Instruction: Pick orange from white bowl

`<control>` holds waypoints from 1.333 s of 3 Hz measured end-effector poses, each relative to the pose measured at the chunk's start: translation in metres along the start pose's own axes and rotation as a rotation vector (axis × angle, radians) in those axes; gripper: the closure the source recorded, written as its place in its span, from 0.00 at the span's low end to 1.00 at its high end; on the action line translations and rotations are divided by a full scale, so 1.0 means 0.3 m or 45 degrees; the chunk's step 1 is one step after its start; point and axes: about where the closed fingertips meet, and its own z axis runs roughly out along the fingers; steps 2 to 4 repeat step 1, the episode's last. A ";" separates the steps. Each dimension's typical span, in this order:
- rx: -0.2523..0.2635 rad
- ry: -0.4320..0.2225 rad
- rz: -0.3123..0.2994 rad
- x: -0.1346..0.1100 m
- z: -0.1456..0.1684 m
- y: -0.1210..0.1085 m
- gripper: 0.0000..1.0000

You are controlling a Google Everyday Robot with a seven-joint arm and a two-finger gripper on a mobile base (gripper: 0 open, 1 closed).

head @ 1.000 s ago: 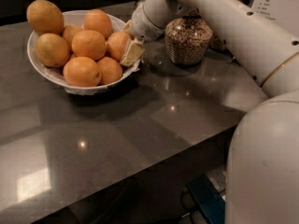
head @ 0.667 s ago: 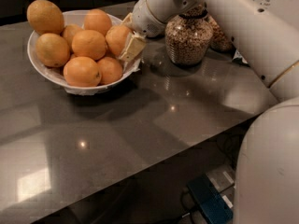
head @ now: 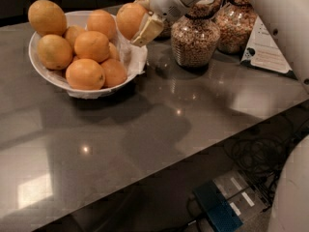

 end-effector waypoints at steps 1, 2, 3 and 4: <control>0.000 0.000 0.000 0.000 0.000 0.000 1.00; 0.000 0.000 0.000 0.000 0.000 0.000 1.00; 0.000 0.000 0.000 0.000 0.000 0.000 1.00; 0.000 0.000 0.000 0.000 0.000 0.000 1.00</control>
Offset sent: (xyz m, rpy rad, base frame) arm 0.0000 0.0000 0.0000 0.0000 0.0000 0.0000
